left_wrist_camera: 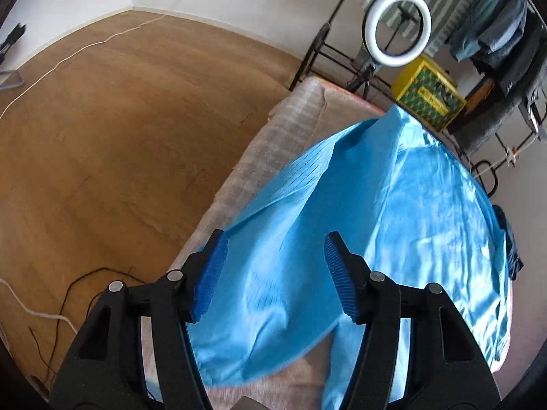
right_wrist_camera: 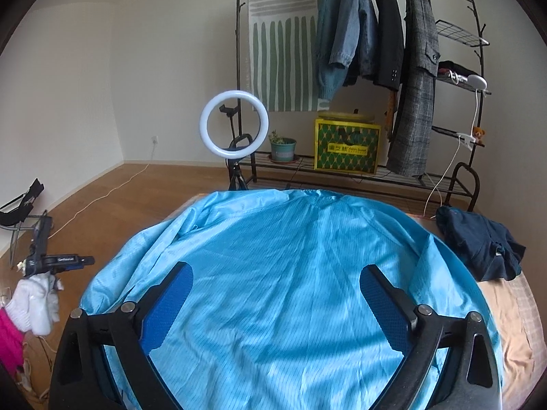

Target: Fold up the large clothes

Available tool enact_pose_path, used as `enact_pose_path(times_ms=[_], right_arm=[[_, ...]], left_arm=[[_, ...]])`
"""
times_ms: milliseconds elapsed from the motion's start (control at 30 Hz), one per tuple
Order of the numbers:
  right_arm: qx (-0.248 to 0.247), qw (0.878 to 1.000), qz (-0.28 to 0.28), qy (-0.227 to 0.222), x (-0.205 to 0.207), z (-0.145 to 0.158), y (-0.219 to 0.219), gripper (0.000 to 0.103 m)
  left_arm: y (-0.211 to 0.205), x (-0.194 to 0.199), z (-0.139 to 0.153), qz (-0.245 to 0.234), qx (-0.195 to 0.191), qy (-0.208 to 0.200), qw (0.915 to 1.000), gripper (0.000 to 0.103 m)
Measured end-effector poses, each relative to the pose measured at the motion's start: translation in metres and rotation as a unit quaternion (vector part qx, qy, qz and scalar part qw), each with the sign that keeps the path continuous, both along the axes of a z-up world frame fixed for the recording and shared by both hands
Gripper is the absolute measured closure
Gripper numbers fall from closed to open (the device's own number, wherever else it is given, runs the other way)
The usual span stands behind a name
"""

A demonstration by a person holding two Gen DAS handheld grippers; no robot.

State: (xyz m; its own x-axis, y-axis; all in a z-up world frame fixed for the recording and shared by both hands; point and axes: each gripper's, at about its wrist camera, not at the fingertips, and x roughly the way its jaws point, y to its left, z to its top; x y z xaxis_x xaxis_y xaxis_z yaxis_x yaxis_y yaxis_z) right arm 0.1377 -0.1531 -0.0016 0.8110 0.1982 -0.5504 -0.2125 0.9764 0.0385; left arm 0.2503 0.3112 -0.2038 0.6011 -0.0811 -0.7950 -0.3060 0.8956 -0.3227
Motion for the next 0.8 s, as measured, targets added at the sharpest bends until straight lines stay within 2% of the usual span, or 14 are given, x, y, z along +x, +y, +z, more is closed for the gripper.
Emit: enact_pose_path(times_ms=[233, 367, 400, 433, 467, 567, 700, 800], right_arm=[[-0.005, 1.0, 0.004, 0.014, 0.01, -0.012, 0.003, 0.004], [-0.009, 1.0, 0.002, 0.018, 0.015, -0.016, 0.002, 0.004], [-0.009, 1.0, 0.001, 0.019, 0.016, -0.017, 0.001, 0.004], [-0.009, 1.0, -0.001, 0.021, 0.018, -0.018, 0.0, 0.004], [-0.009, 1.0, -0.002, 0.022, 0.019, -0.019, 0.0, 0.004], [-0.007, 1.0, -0.004, 0.028, 0.024, -0.022, -0.002, 0.004], [-0.009, 0.999, -0.001, 0.035, 0.026, -0.027, -0.003, 0.004], [-0.007, 0.999, 0.01, 0.046, 0.03, -0.03, -0.003, 0.007]], left_arm=[[-0.001, 0.034, -0.029, -0.006, 0.036, 0.046, 0.9983, 0.042], [0.001, 0.043, -0.041, -0.007, 0.034, 0.056, 0.9978, 0.044], [0.001, 0.044, -0.043, -0.007, 0.029, 0.057, 0.9979, 0.05], [0.001, 0.046, -0.045, -0.006, 0.024, 0.059, 0.9979, 0.072], [0.001, 0.049, -0.047, -0.006, 0.019, 0.062, 0.9979, 0.088], [0.0, 0.053, -0.047, -0.005, 0.009, 0.058, 0.9982, 0.098], [-0.002, 0.054, -0.036, 0.0, 0.009, 0.033, 0.9994, 0.102], [0.001, 0.054, -0.015, 0.012, -0.006, -0.001, 0.9999, 0.102]])
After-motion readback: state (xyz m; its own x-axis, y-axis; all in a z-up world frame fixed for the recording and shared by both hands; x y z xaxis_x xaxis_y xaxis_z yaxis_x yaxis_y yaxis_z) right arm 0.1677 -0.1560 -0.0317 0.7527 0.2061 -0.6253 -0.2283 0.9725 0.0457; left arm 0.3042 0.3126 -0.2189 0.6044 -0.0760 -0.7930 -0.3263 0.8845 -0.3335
